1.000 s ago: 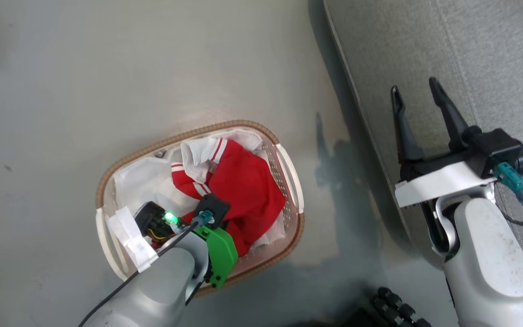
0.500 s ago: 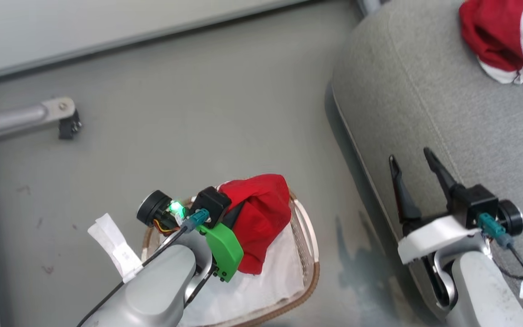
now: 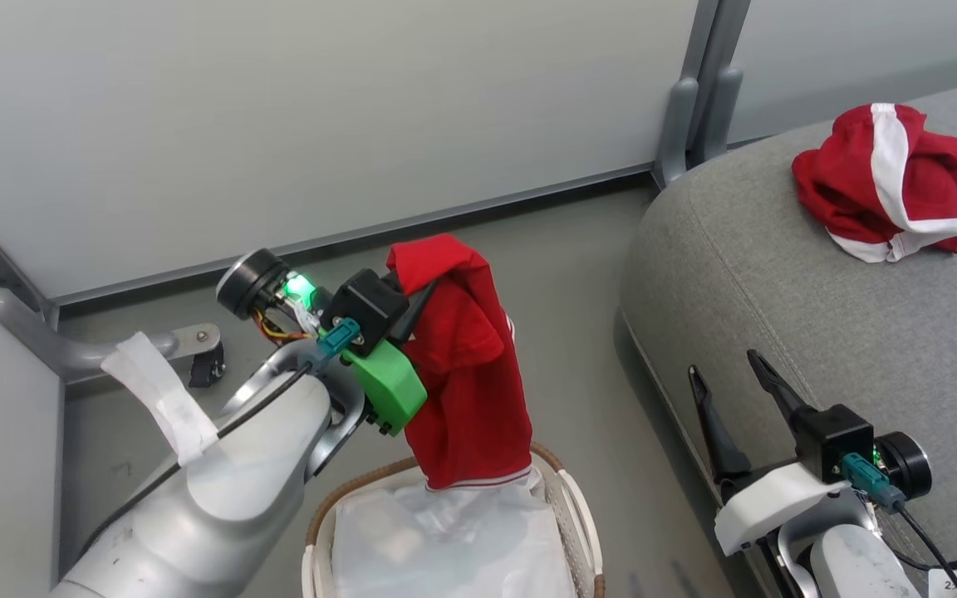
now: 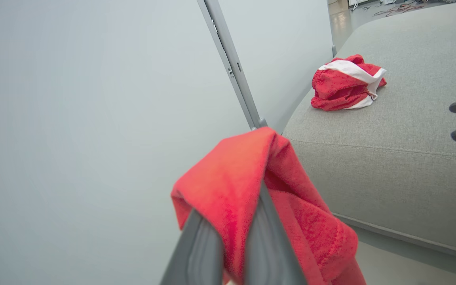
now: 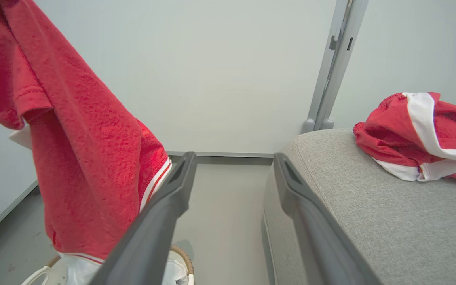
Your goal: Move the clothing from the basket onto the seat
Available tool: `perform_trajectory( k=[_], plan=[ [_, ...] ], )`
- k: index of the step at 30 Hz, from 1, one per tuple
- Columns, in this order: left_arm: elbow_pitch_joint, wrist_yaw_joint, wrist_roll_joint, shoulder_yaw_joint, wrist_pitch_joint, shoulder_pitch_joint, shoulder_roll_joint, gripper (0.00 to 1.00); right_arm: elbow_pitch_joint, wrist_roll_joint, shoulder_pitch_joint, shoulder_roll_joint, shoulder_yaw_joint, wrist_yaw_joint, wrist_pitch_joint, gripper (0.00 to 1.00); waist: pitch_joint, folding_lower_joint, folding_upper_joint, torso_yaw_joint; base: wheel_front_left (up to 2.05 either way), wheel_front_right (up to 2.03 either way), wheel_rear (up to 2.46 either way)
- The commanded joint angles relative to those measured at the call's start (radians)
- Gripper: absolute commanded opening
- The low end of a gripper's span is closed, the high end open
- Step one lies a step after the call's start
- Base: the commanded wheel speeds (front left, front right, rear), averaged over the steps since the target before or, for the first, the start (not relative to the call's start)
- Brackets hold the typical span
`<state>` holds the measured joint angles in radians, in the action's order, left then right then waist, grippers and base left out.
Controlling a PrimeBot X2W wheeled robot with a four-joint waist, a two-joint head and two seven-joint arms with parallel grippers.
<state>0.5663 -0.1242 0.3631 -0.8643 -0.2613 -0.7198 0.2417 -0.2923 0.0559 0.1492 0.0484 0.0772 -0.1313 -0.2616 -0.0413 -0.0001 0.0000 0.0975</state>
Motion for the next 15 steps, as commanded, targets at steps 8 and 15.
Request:
perform_trajectory(
  k=[8,15],
  plan=[
    [-0.053,-0.006,-0.017,-0.016,0.029,-0.166,0.026,0.0,-0.009,0.005,0.014,0.003,0.061,0.001,-0.005,1.0,0.067,0.0001,0.0,-0.024,0.0,0.0,0.0],
    [-0.069,-0.006,-0.004,-0.026,0.043,-0.291,0.014,0.0,-0.026,0.017,0.051,0.003,0.139,0.001,-0.005,1.0,0.071,0.0001,0.0,-0.034,0.0,0.0,0.0]
  ],
)
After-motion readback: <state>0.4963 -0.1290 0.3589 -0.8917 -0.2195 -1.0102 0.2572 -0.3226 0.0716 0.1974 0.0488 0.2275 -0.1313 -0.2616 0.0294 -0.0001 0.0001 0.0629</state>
